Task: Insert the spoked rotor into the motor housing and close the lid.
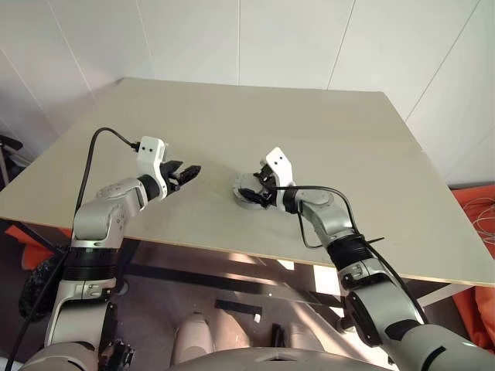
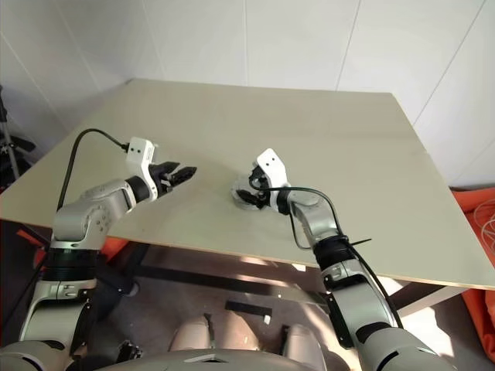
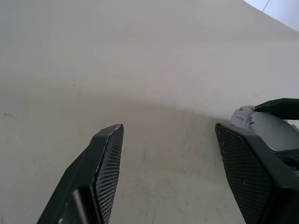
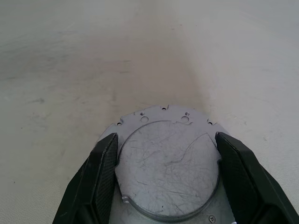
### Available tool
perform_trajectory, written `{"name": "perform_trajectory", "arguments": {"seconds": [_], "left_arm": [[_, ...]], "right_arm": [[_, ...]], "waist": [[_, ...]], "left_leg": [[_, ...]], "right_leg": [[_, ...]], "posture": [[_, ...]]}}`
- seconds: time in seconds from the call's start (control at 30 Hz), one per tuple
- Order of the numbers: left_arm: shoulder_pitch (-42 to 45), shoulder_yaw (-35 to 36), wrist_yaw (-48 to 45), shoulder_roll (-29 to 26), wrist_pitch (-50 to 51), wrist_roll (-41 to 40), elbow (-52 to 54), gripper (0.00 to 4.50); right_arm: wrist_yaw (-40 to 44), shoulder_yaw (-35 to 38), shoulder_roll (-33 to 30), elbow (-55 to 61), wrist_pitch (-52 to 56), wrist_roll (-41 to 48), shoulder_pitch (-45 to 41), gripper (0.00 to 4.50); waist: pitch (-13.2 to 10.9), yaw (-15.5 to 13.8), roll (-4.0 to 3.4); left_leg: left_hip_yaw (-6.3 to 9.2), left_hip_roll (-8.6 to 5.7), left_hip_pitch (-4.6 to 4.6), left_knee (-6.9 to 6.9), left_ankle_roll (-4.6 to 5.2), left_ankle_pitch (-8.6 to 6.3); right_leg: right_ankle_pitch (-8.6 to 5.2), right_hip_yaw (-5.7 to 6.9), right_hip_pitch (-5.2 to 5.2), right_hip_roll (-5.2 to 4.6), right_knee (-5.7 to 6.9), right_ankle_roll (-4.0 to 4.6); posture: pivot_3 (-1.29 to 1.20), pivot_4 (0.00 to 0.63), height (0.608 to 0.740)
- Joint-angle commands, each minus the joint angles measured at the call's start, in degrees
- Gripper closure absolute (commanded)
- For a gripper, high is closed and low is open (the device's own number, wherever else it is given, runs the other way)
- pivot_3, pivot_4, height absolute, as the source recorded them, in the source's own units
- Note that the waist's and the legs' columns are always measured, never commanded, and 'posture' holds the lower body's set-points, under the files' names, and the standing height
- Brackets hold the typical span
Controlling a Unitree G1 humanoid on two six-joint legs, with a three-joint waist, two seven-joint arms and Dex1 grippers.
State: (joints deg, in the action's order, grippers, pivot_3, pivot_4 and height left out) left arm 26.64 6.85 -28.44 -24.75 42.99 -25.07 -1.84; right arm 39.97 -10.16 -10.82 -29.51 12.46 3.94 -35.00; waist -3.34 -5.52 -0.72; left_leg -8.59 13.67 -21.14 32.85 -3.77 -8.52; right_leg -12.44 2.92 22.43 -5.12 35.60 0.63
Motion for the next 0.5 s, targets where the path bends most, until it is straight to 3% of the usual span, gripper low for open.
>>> {"name": "perform_trajectory", "arguments": {"seconds": [0.03,0.5], "left_arm": [[1.04,1.23,0.13,-0.68,-0.59,-0.07,1.62,1.2],[1.06,0.96,-0.06,-0.59,-0.52,-0.1,1.61,1.2]], "right_arm": [[0.29,0.09,-1.33,-0.85,-0.1,-0.9,0.19,1.3],[0.48,-0.17,-2.31,-2.26,-1.81,-1.59,0.44,1.3]], "waist": [[0.0,-0.02,0.0],[0.0,-0.09,0.0]], "left_leg": [[0.0,0.0,0.0,0.0,0.0,0.0],[0.0,-0.02,-0.01,-0.06,0.01,-0.01]], "right_leg": [[0.0,0.0,0.0,0.0,0.0,0.0],[-0.01,0.0,-0.02,-0.01,-0.08,-0.01]], "posture": [[0.0,0.0,0.74],[0.0,0.0,0.74]]}}
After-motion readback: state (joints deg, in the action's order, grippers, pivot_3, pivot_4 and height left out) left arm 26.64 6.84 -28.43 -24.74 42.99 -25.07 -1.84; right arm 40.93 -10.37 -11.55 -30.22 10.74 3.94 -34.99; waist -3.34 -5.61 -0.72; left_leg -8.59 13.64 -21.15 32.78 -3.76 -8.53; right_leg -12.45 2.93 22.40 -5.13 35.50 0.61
